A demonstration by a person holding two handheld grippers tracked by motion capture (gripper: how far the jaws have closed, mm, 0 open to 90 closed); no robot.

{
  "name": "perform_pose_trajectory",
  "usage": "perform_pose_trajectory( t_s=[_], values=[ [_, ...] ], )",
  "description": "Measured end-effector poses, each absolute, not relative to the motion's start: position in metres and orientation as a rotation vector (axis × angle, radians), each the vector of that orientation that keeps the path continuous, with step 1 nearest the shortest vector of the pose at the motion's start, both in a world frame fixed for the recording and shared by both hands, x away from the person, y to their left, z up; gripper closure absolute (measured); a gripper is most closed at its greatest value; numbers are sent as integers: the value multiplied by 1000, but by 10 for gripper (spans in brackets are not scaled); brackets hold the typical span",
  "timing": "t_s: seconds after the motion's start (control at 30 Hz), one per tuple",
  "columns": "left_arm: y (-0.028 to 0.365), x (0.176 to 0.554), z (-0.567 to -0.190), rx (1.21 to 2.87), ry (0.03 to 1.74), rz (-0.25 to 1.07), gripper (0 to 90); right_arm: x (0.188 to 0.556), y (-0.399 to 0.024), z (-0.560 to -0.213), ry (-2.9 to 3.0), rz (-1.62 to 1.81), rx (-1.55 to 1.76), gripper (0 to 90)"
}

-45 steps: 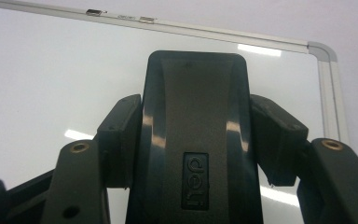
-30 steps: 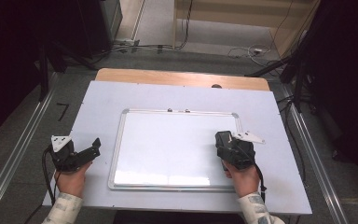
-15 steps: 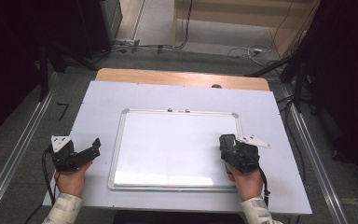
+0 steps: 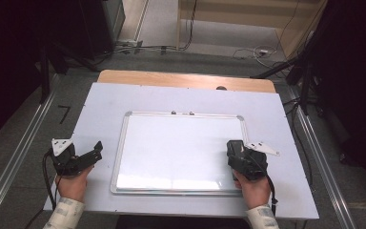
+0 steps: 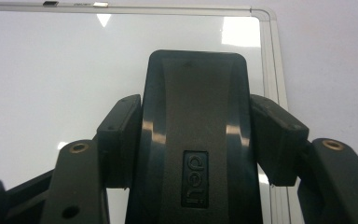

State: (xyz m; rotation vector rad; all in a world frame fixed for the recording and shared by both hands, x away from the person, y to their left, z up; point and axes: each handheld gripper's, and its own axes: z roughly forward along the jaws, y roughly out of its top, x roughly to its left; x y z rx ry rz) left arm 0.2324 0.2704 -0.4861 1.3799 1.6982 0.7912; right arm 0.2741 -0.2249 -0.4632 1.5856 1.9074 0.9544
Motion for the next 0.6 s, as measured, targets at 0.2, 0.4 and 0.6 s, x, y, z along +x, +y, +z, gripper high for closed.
perform_pose_trajectory(
  t_s=[0.2,0.4,0.6],
  values=[
    [271,233,-486,1379,1699,791,33,270,-229,-464,1891,947,1619,376],
    [270,233,-486,1381,1698,790,33,266,-228,-466,1884,929,1617,376],
    [270,233,-486,1383,1697,789,33,262,-231,-472,1872,891,1625,376]
  ],
)
